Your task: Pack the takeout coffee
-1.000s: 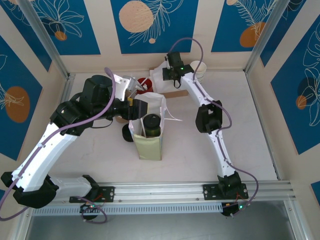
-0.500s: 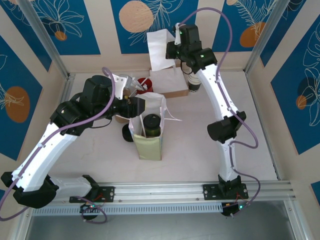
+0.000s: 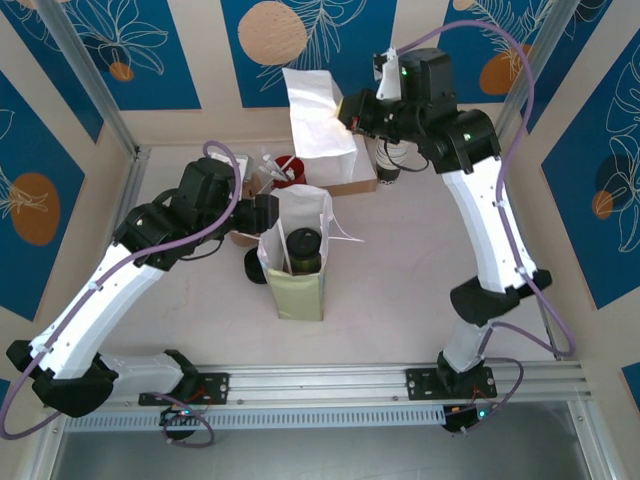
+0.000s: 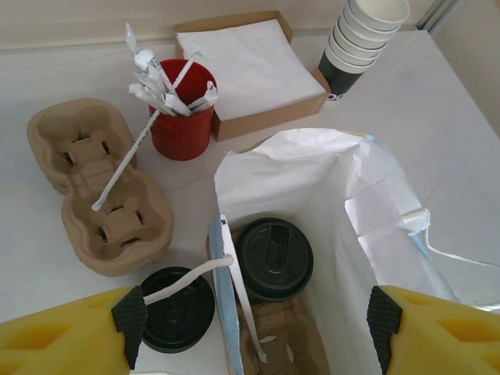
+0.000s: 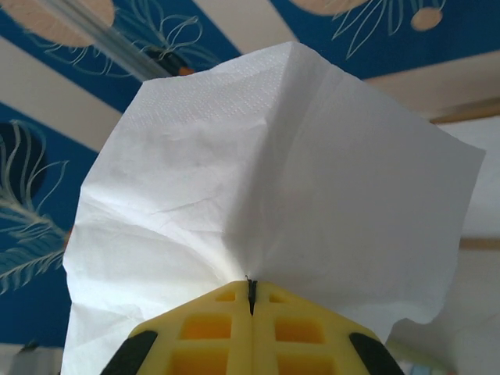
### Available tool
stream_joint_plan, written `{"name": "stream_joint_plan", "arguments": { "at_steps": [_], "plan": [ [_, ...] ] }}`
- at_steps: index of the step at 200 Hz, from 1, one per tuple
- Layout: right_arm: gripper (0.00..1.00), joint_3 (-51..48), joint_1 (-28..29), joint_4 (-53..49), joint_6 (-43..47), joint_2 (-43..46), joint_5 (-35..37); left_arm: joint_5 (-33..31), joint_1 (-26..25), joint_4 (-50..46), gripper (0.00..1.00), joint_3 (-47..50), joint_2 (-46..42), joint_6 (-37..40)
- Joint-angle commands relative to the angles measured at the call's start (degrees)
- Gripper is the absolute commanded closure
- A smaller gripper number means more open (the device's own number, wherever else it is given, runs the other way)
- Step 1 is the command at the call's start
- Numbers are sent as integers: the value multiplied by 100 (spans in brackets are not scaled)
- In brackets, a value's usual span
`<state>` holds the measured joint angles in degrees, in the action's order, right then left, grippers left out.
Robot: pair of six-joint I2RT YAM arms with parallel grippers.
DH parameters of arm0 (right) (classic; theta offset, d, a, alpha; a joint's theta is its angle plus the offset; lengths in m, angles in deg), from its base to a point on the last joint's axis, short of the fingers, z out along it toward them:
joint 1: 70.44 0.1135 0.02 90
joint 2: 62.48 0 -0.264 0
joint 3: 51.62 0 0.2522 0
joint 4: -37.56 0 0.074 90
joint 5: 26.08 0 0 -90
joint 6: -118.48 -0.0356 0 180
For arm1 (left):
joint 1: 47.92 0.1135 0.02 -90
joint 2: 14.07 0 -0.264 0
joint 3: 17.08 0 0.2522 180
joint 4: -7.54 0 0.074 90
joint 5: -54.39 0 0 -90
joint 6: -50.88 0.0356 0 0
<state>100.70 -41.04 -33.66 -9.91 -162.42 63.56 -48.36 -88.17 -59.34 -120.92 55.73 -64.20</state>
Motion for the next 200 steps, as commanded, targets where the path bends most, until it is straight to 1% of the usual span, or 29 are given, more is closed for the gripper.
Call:
{"name": "stream_joint_plan", "arguments": {
  "at_steps": [1, 37, 89, 143, 167, 200],
  "plan": [
    [100, -633, 233, 54, -700, 395, -456, -76, 92, 121, 24, 82, -115, 48],
    [100, -1951, 598, 878, -1346, 1122, -874, 70, 170, 210, 27, 244, -185, 82],
    [100, -3326, 1182, 1963, -1935, 1627, -731, 458, 263, 420, 30, 561, -292, 30],
    [100, -4189, 1573, 2056, -1936, 1814, 25, 607, 277, 485, 38, 770, -352, 29],
    [100, -4463, 1734, 1914, -1911, 1844, 353, 623, 285, 500, 41, 850, -372, 20],
    [100, -4714, 1990, 1522, -1813, 1895, 1090, 720, 291, 549, 41, 905, -345, 6]
  ]
}}
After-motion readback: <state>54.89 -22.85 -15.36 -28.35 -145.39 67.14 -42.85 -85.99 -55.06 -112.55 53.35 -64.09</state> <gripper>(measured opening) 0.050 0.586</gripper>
